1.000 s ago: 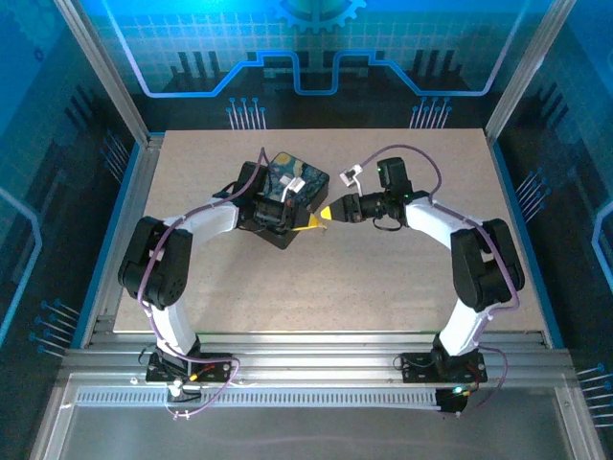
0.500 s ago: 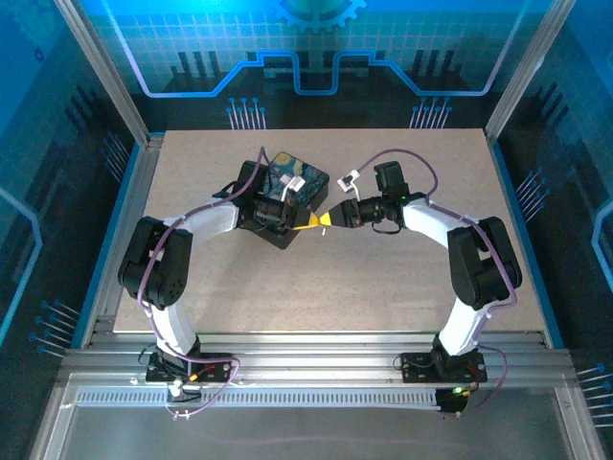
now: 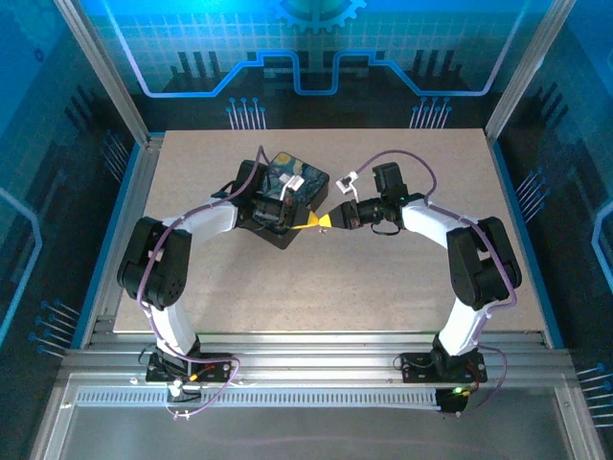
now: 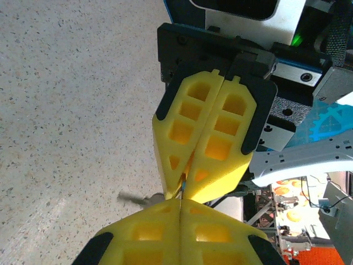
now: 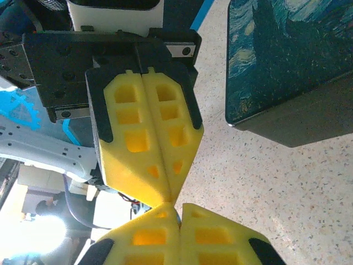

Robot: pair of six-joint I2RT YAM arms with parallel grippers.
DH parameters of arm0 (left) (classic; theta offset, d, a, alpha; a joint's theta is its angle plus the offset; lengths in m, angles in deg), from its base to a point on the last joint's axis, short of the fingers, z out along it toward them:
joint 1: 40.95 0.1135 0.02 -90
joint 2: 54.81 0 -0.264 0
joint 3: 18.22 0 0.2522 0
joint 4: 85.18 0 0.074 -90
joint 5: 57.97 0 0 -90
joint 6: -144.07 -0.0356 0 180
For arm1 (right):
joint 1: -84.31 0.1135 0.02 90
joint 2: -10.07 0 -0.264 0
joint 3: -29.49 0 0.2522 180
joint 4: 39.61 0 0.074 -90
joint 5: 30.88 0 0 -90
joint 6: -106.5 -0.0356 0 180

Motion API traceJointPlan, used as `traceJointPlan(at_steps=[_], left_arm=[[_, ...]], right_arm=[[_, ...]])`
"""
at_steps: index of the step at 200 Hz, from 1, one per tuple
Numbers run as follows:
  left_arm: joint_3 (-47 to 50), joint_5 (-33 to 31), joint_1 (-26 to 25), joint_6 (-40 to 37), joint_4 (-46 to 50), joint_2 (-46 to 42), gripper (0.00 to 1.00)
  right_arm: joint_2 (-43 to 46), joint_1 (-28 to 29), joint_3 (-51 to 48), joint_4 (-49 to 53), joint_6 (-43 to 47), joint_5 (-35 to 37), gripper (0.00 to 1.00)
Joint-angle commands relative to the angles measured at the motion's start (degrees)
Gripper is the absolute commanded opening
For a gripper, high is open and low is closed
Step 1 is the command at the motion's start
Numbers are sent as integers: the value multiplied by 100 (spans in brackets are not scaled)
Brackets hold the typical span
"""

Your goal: Unlock a padlock with a key

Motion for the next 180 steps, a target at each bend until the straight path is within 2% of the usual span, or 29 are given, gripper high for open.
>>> traceJointPlan(at_steps=[1,27,37,51,59,70,115,159,180], left_arm=[[42,107,1,91,-244,-186,0],[109,31,46,236,-418,-176,1],[130,-41,70,290,-463,-172,11],[157,-253,98,352,-494,-192,36],[182,-401,109,388,-511,-223,44],[201,-679,113,417,-468,-293,50],[515,-1795,49,755,-405,-555,56],[280,-2603,-648,235,794,-598,57],[145,-3266,-814,214,1219,-435,57]], right_arm=[[105,154,-136,37,133,-249,0],[206,149,-307,-182,58,-330,0],[256,148,-362,-195,59,-288,0],[307,113,-443,-231,5,-173,0],[324,54,-497,-277,-69,-116,0],[370,-37,-618,-459,-246,-74,0],[703,-486,-1021,-528,-544,476,0],[982,-1144,-1465,-798,-1136,1195,0],[1045,-1370,-1551,-847,-1326,1444,0]])
